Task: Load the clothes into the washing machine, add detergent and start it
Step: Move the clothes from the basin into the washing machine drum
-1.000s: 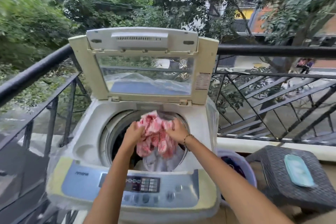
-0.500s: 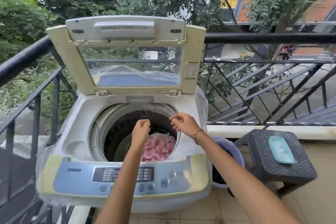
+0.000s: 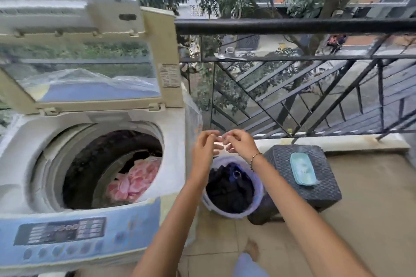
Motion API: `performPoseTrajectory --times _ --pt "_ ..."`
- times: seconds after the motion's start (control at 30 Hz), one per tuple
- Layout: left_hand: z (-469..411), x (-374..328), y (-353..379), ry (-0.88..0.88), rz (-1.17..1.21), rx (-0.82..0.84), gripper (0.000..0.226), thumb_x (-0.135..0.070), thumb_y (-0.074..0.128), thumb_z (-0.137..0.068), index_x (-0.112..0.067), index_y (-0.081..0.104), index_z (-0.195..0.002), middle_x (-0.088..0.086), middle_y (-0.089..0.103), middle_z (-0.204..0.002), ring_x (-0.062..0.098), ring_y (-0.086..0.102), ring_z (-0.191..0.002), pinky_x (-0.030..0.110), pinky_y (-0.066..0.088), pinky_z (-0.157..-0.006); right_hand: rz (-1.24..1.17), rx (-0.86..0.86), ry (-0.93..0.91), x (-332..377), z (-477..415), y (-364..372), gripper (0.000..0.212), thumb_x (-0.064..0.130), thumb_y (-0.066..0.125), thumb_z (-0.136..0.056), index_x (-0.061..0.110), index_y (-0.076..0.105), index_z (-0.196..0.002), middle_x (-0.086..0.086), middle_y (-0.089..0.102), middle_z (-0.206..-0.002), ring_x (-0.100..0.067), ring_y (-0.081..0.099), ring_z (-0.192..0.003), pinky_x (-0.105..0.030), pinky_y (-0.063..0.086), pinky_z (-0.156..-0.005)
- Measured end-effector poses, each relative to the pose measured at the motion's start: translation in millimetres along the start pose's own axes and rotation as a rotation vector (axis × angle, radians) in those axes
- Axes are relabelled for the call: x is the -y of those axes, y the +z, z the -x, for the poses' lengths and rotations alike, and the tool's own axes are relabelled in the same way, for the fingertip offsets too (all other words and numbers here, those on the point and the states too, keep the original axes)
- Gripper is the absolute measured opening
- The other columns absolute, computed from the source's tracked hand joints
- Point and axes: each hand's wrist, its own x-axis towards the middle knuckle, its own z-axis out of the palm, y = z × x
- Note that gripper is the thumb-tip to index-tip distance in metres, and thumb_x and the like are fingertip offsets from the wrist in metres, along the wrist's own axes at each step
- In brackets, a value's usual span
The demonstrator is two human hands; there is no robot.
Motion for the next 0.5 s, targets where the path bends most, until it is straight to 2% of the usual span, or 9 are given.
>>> performPoseTrajectory --times 0.13,0.23,0.37,0.43,0.5 --pt "-25 44 60 -0.151 -0.018 -0.049 0.022 -0.008 0.042 -0.095 -0.015 0.06 -0.085 0.003 0.062 -0.077 0.017 0.058 -0.066 0.025 0.048 -0.06 0.003 -0.013 0.102 -53 -32 -51 0.026 -0.001 0.044 -0.09 0.014 0.062 -0.078 -0.002 0.061 -0.064 -0.005 0.052 -0.043 -0.017 0.048 -0.048" --pt "-38 78 88 -0.247 -0.067 -0.086 0.024 -0.009 0.042 -0.096 -0.019 0.057 -0.08 0.0 0.062 -0.073 0.013 0.057 -0.061 0.023 0.046 -0.059 0.026 0.026 0.19 -85 -52 -75 0.022 -0.004 0.041 -0.092 0.006 0.06 -0.086 -0.003 0.057 -0.062 -0.002 0.049 -0.037 -0.015 0.043 -0.041" --pt "-48 119 107 -0.384 -0.13 -0.128 0.027 -0.009 0.041 -0.097 -0.019 0.06 -0.081 -0.003 0.063 -0.068 0.01 0.056 -0.055 0.016 0.044 -0.05 -0.014 0.1 0.333 -121 -76 -86 0.031 0.001 0.043 -0.095 0.011 0.054 -0.069 -0.007 0.05 -0.058 0.0 0.042 -0.026 -0.012 0.035 -0.034" --pt "-57 142 111 -0.433 -0.156 -0.135 0.023 -0.009 0.04 -0.097 -0.013 0.061 -0.088 -0.001 0.062 -0.068 0.012 0.056 -0.056 0.017 0.044 -0.05 0.001 0.14 0.403 -145 -88 -84 0.026 0.005 0.044 -0.096 0.01 0.057 -0.073 -0.005 0.051 -0.059 -0.002 0.044 -0.031 -0.013 0.036 -0.036" --pt "-68 170 112 -0.491 -0.202 -0.122 0.02 -0.011 0.042 -0.097 -0.011 0.061 -0.092 0.001 0.064 -0.071 0.014 0.057 -0.059 0.021 0.045 -0.054 0.018 0.155 0.453 -178 -100 -80 0.02 0.007 0.046 -0.095 0.001 0.061 -0.084 -0.007 0.053 -0.062 -0.012 0.048 -0.043 -0.019 0.04 -0.043"
